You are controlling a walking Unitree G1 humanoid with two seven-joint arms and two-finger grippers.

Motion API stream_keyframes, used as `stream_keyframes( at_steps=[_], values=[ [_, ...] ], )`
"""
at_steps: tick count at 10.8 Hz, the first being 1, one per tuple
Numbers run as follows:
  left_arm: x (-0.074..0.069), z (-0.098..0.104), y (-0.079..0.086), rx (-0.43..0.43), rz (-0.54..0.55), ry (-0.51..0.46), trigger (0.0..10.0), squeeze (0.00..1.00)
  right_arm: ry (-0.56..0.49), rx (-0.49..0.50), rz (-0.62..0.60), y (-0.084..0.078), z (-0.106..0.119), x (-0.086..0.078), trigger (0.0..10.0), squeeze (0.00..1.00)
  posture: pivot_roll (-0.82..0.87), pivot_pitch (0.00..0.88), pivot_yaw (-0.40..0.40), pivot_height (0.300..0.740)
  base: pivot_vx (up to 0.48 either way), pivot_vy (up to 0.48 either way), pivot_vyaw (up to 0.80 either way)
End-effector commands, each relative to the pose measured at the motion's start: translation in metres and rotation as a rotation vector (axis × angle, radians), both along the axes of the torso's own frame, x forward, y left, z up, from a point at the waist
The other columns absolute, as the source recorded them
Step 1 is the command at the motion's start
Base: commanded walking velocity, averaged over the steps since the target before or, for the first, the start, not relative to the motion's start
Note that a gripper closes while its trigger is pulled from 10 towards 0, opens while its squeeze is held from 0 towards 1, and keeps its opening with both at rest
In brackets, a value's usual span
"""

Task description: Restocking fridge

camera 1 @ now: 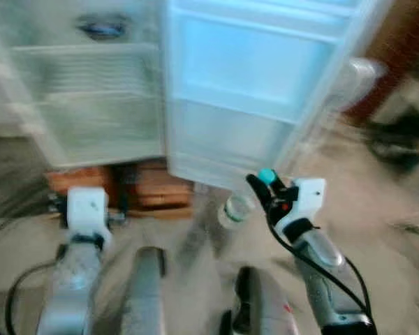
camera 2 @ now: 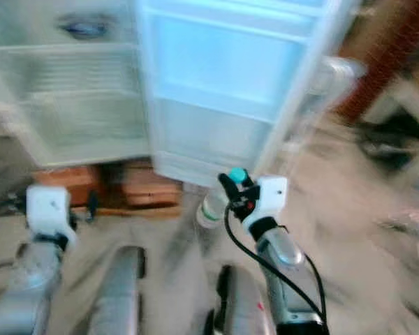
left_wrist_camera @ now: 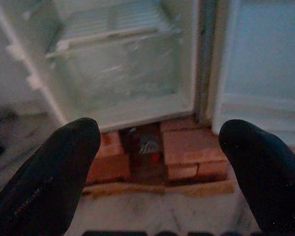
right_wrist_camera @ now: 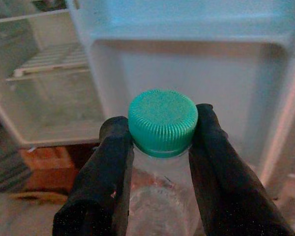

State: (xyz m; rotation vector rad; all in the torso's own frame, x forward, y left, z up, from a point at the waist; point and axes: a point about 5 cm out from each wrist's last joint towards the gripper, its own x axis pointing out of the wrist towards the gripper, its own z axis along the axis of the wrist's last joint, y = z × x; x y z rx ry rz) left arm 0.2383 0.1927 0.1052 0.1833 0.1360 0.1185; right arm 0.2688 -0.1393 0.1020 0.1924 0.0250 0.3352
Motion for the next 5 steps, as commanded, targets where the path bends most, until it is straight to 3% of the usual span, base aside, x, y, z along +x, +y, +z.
stream_keyframes(
  at_steps=[1, 2, 5],
  values=[
    [-0.0030, -0.0023, -0.0013, 0.000, -0.004, 0.006, 10.0, 0.00, -0.061, -0.017, 0.005, -0.0003, 0.0107, 0.0049, 10.0, 0.00, 0.17, 0.151, -0.079, 0.611, 0.000, 0.000, 0.00],
    [-0.0062, -0.0063, -0.0038, -0.009, -0.022, 0.024, 10.0, 0.00, -0.069, -0.017, 0.001, 0.0000, 0.0120, 0.0054, 10.0, 0.00, 0.17, 0.152, -0.076, 0.611, 0.000, 0.000, 0.00],
    [-0.0084, -0.0084, -0.0067, -0.016, -0.037, 0.031, 10.0, 0.00, -0.070, -0.020, 0.007, 0.0028, 0.0101, 0.0029, 10.0, 0.00, 0.17, 0.156, -0.074, 0.611, 0.307, 0.000, 0.00]
  ],
)
